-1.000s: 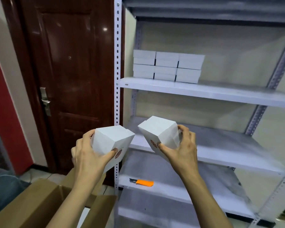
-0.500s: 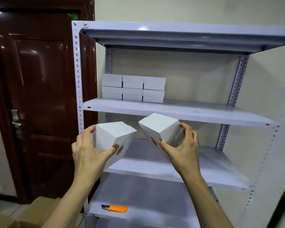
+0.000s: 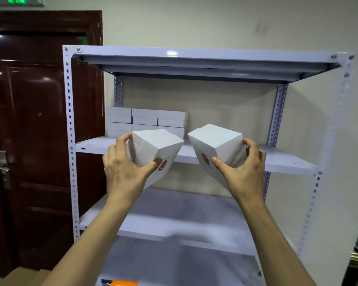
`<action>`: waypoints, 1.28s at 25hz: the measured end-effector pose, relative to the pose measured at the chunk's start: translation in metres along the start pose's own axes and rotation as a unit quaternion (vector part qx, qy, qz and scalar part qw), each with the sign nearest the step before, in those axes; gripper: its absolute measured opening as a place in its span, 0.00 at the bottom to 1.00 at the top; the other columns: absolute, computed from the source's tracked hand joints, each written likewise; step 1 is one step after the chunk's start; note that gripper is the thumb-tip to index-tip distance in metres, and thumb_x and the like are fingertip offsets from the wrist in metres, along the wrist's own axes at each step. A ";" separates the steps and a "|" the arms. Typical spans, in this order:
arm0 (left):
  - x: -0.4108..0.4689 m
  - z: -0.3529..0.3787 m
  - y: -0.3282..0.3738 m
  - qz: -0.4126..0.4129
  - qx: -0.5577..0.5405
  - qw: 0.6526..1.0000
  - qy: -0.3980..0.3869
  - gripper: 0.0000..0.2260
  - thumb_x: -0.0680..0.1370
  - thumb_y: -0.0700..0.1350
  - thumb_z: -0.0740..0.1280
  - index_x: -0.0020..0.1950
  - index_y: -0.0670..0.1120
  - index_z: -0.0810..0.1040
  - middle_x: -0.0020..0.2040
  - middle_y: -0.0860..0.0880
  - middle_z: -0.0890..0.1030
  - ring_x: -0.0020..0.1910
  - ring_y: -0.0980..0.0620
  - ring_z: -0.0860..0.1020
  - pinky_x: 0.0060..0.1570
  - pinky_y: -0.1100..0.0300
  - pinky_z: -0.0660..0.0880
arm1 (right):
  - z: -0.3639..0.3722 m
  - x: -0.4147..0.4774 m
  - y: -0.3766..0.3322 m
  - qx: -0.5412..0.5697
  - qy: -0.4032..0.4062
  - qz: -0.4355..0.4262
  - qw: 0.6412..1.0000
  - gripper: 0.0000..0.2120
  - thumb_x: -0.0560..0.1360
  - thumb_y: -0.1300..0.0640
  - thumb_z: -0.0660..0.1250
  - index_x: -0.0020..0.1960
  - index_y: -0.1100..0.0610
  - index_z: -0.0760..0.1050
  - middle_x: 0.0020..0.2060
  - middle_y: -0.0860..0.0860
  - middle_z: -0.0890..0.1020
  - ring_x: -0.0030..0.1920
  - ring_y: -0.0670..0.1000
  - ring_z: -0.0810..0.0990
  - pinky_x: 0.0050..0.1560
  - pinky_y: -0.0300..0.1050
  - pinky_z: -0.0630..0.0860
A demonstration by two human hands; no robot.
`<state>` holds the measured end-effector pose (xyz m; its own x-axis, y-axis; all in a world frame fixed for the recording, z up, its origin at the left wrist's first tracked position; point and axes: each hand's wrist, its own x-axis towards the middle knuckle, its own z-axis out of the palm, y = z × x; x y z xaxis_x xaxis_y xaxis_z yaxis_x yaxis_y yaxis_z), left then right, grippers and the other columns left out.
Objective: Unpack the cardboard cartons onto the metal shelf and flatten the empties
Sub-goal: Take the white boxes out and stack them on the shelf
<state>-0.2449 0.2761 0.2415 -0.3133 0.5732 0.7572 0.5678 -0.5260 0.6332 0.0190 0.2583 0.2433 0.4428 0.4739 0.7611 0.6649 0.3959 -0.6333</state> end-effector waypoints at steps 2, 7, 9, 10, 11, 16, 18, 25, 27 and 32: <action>0.006 0.015 0.011 0.011 -0.008 1.000 0.006 0.40 0.63 0.58 0.81 0.70 0.55 0.67 0.62 0.48 0.74 0.61 0.46 0.67 0.60 0.46 0.70 | -0.006 0.013 0.006 -0.001 0.011 0.002 1.000 0.41 0.63 0.42 0.81 0.70 0.46 0.65 0.60 0.44 0.67 0.63 0.53 0.73 0.61 0.55 0.75; 0.023 0.056 0.029 0.031 -0.027 0.999 0.006 0.40 0.63 0.57 0.81 0.70 0.54 0.67 0.61 0.47 0.74 0.60 0.44 0.69 0.58 0.53 0.66 | -0.014 0.037 0.020 -0.002 0.038 0.011 0.999 0.41 0.64 0.43 0.82 0.69 0.47 0.64 0.63 0.47 0.68 0.65 0.53 0.71 0.63 0.60 0.74; 0.029 0.072 0.033 0.036 -0.034 0.999 0.003 0.40 0.63 0.56 0.81 0.70 0.54 0.67 0.61 0.47 0.74 0.60 0.44 0.69 0.58 0.54 0.66 | -0.014 0.044 0.027 -0.006 0.041 0.016 0.999 0.41 0.63 0.43 0.82 0.69 0.47 0.64 0.63 0.48 0.68 0.65 0.54 0.71 0.63 0.61 0.74; 0.032 0.080 0.036 0.036 -0.039 0.999 0.001 0.40 0.63 0.56 0.81 0.70 0.54 0.67 0.61 0.47 0.74 0.61 0.44 0.69 0.59 0.52 0.67 | -0.014 0.049 0.031 -0.010 0.043 0.019 0.999 0.41 0.63 0.43 0.82 0.69 0.47 0.64 0.64 0.48 0.68 0.65 0.54 0.71 0.63 0.61 0.74; 0.035 0.088 0.037 0.035 -0.041 0.999 -0.001 0.40 0.63 0.56 0.81 0.71 0.54 0.67 0.61 0.47 0.74 0.61 0.44 0.69 0.59 0.49 0.69 | -0.013 0.053 0.034 -0.014 0.045 0.022 0.999 0.42 0.63 0.42 0.82 0.69 0.47 0.64 0.64 0.49 0.68 0.65 0.54 0.71 0.64 0.61 0.74; 0.046 0.129 0.040 0.028 -0.048 0.998 -0.012 0.40 0.64 0.57 0.81 0.70 0.53 0.66 0.61 0.48 0.73 0.61 0.44 0.69 0.59 0.47 0.70 | -0.009 0.074 0.049 -0.033 0.047 0.043 0.997 0.43 0.64 0.40 0.81 0.71 0.47 0.62 0.65 0.50 0.68 0.66 0.55 0.71 0.65 0.61 0.74; 0.050 0.143 0.038 0.019 -0.048 0.999 -0.018 0.40 0.64 0.57 0.80 0.70 0.53 0.66 0.61 0.48 0.72 0.61 0.44 0.69 0.59 0.47 0.70 | -0.005 0.083 0.054 -0.040 0.050 0.052 0.997 0.44 0.63 0.40 0.81 0.71 0.48 0.62 0.66 0.50 0.68 0.66 0.55 0.72 0.65 0.61 0.74; 0.070 0.174 0.040 -0.020 -0.008 0.999 -0.039 0.38 0.64 0.64 0.77 0.66 0.50 0.65 0.62 0.47 0.72 0.61 0.41 0.69 0.55 0.42 0.74 | 0.013 0.107 0.058 -0.085 0.043 0.100 0.990 0.45 0.65 0.37 0.78 0.72 0.49 0.58 0.67 0.55 0.68 0.66 0.60 0.71 0.61 0.59 0.74; 0.072 0.178 0.043 -0.030 -0.005 0.998 -0.050 0.38 0.65 0.65 0.76 0.66 0.49 0.65 0.63 0.47 0.73 0.62 0.40 0.69 0.55 0.42 0.75 | 0.018 0.111 0.056 -0.102 0.031 0.109 0.988 0.47 0.66 0.36 0.77 0.76 0.46 0.54 0.68 0.57 0.67 0.67 0.61 0.70 0.59 0.58 0.73; 0.072 0.186 0.041 -0.031 0.000 0.993 -0.111 0.43 0.67 0.67 0.75 0.74 0.53 0.60 0.69 0.47 0.67 0.68 0.41 0.67 0.58 0.43 0.73 | 0.027 0.118 0.060 -0.162 -0.002 0.108 0.981 0.44 0.69 0.32 0.72 0.77 0.43 0.56 0.66 0.57 0.64 0.66 0.61 0.69 0.58 0.56 0.73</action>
<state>-0.1026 0.4123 0.2917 -0.1716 0.7291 0.6625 0.5530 -0.4853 0.6773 0.0952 0.3590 0.2916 0.5933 0.5223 0.6125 0.7116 0.0154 -0.7024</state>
